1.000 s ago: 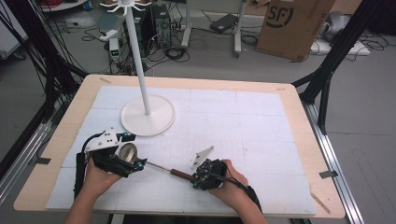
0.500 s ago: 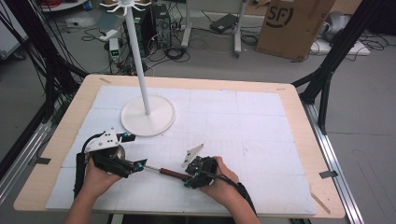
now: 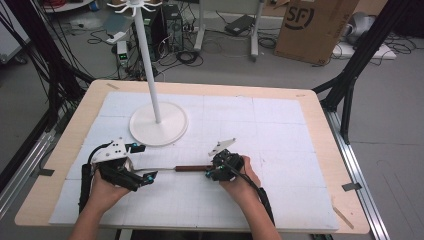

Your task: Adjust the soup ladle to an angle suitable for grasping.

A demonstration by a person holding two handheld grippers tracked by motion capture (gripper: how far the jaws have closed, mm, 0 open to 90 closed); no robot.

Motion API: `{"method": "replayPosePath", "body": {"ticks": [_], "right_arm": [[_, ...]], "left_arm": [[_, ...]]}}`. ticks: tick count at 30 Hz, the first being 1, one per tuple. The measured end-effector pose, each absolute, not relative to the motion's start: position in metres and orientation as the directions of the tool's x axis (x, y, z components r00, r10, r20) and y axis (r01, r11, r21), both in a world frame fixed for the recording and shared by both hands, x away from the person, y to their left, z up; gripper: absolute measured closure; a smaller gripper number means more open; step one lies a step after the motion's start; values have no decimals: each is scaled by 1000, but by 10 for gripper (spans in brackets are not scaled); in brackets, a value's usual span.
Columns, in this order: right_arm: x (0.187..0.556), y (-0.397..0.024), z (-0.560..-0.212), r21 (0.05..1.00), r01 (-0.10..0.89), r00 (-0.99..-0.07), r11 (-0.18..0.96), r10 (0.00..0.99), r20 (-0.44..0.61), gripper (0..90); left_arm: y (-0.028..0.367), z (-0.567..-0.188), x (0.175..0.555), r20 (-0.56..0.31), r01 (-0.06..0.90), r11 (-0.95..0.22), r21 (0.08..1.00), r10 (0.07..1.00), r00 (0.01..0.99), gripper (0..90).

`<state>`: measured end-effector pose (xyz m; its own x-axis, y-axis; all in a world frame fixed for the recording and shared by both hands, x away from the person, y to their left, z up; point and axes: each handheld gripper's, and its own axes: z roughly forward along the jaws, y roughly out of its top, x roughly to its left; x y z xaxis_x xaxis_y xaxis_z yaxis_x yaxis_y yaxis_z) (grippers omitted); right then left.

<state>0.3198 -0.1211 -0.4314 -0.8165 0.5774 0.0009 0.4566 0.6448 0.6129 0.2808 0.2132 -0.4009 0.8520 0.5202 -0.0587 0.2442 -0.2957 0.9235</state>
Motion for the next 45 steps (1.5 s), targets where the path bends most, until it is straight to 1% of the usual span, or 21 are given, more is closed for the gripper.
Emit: {"method": "replayPosePath", "body": {"ticks": [4,6,8,14,18,20,21,22,23,24,25,27,29,31,36,40,45], "right_arm": [[329,-121,-433,622,469,-794,627,608,-14,576],[330,-118,-433,614,464,-794,639,608,-32,568],[330,-117,-431,606,462,-794,647,606,-42,552],[322,-125,-421,639,452,-794,622,608,-30,502],[309,-144,-409,678,446,-788,584,616,-12,460],[306,-153,-405,690,467,-785,553,618,36,399],[305,-159,-404,686,487,-786,540,613,75,379],[304,-162,-404,685,494,-787,536,610,91,377],[304,-162,-404,685,494,-787,536,610,91,377],[298,-171,-402,711,472,-790,522,608,77,377],[298,-171,-402,711,472,-790,522,608,77,377],[290,-185,-400,758,435,-791,486,608,64,368],[287,-193,-400,776,425,-788,467,613,62,360],[287,-200,-401,782,424,-783,457,618,63,337],[287,-215,-400,800,423,-766,425,639,66,312],[288,-221,-396,814,414,-762,407,645,65,296],[292,-227,-397,826,420,-751,377,656,82,253]], "left_arm": [[212,-402,281,-62,248,-300,921,516,854,17],[212,-402,281,-63,249,-300,921,518,853,17],[213,-402,281,-59,247,-301,921,518,853,17],[212,-402,281,-58,249,-306,919,519,853,17],[211,-403,281,-59,249,-309,918,515,855,17],[211,-403,281,-58,249,-310,918,516,855,17],[210,-403,281,-59,250,-309,918,515,855,17],[210,-403,281,-59,250,-309,918,515,855,17],[210,-403,281,-61,251,-308,918,516,855,17],[210,-403,282,-61,252,-311,916,515,855,17],[210,-403,282,-61,252,-311,916,515,855,17],[208,-405,281,-63,255,-313,915,514,856,17],[208,-405,281,-64,257,-313,914,514,855,17],[206,-406,281,-67,260,-316,913,511,857,17],[199,-411,282,-76,270,-329,905,499,863,17],[196,-412,281,-65,269,-354,896,494,867,17],[197,-411,279,-74,272,-346,898,491,868,17]]}}
